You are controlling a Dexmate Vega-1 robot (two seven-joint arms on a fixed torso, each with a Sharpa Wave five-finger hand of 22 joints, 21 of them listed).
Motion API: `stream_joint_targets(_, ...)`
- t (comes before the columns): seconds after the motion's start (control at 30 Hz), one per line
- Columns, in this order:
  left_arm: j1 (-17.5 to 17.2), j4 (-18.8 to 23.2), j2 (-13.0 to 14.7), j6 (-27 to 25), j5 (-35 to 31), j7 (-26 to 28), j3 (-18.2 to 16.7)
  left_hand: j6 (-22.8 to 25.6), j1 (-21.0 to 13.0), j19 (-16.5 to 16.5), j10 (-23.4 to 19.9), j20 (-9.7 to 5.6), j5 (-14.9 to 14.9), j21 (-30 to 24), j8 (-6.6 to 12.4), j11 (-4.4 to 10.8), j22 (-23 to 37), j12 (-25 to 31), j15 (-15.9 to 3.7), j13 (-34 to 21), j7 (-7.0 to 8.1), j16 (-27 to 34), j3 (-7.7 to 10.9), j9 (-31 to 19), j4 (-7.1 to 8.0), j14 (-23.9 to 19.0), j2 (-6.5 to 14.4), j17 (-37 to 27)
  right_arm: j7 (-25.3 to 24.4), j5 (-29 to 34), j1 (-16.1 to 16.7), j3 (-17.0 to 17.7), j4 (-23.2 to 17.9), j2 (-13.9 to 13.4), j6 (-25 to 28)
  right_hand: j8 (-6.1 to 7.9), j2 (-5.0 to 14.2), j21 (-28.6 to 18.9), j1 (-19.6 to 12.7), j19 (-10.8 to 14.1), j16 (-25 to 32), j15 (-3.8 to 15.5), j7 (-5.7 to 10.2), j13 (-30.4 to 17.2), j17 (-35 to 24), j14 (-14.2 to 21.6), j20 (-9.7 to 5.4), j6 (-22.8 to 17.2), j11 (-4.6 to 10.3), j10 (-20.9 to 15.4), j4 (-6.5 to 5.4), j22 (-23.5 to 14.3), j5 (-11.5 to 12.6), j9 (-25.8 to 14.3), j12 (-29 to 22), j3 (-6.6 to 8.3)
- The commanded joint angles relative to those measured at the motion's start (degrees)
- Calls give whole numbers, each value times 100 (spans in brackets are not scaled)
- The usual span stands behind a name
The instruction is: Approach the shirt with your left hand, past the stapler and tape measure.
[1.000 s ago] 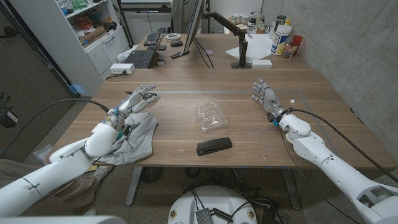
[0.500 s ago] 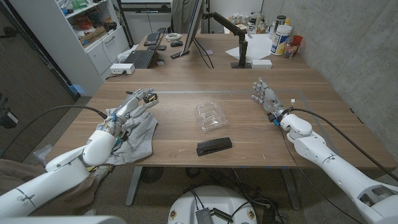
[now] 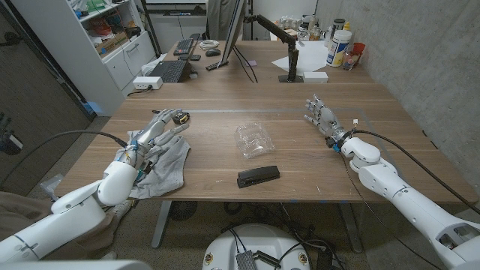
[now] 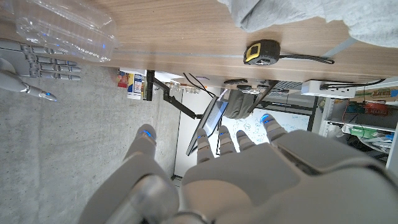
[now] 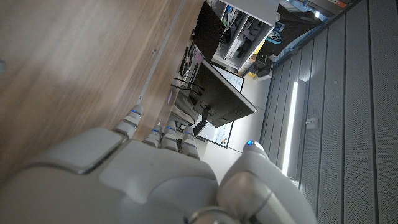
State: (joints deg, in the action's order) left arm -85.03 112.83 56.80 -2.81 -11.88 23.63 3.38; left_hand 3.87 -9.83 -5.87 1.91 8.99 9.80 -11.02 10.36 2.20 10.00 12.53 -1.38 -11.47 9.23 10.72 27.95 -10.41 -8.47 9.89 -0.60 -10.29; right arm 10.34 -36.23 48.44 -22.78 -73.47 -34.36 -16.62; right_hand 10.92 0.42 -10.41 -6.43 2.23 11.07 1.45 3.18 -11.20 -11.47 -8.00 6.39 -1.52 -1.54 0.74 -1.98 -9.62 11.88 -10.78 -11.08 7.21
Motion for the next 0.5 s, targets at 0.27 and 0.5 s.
stream_joint_targets(0.27,-245,67,-100,-240,-425,103,-128,1,-31,-18,-7,-35,47,-4,22,4,10,24,-30,-11,21,-2,-26,-4,17,117,-76,-6,-5,24,39,70,-78,-131,-3,32,17,-15,175,-34,10,6,30,-1,-18,-59,-42,-10,7,43,-51,-11,-16,-25,-14,-61)
stream_joint_targets(0.5,-267,-7,-138,-280,-429,72,-133,-66,-27,-30,174,-49,52,1,6,-26,10,-46,1,-11,23,-35,-38,-4,19,229,-90,-9,2,-35,67,101,-101,-124,-9,41,25,-17,290,-44,26,18,40,0,-29,-56,-44,-35,7,25,-116,-12,-12,-27,-26,-106)
